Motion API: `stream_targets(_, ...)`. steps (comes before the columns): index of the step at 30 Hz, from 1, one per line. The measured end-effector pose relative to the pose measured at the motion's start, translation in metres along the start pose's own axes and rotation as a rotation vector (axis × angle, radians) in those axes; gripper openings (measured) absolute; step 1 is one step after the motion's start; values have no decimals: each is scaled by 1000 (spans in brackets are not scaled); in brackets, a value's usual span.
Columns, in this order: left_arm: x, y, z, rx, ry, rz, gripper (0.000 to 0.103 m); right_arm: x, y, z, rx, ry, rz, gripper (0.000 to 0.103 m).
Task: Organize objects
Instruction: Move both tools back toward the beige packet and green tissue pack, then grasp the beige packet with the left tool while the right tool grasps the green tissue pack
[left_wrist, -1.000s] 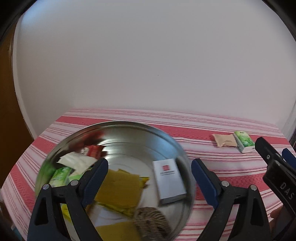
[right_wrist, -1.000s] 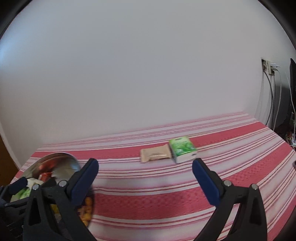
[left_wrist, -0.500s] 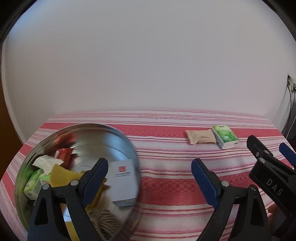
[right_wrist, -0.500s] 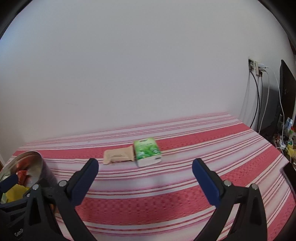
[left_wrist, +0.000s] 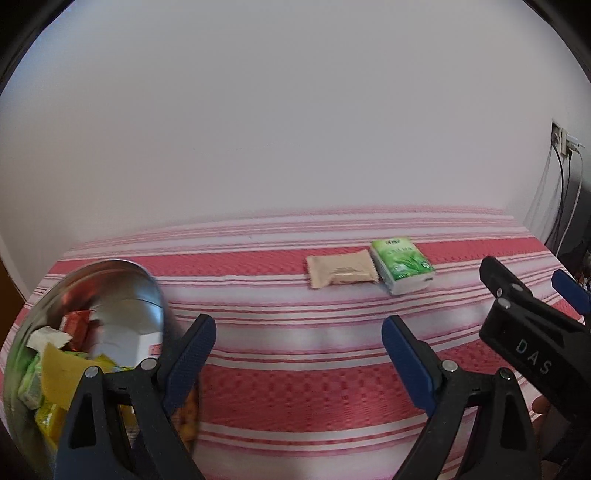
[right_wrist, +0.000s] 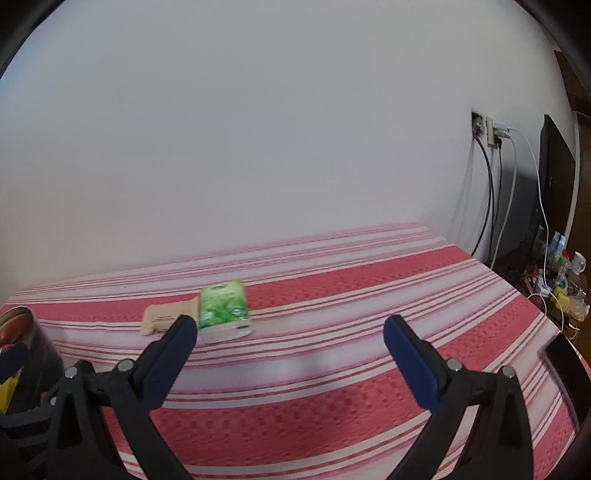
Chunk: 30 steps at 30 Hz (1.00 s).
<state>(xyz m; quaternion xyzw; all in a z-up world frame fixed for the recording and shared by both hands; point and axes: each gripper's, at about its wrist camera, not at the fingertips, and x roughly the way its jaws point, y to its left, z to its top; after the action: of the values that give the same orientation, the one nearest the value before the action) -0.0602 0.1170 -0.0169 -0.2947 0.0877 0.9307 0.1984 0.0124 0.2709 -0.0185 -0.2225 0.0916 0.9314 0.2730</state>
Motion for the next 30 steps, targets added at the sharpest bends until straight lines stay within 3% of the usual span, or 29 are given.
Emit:
stream_targets(17,53,-18,6,-20,106,-3,93,42,-15,14,-12,49,22,103)
stream_targets(26,80,-6,14,-73,157,33,93,72,-3,23,-28,119,98,102)
stream_targets(30,87,-4,15,-72,179,40,93,93,12,26,-68,179,136,95)
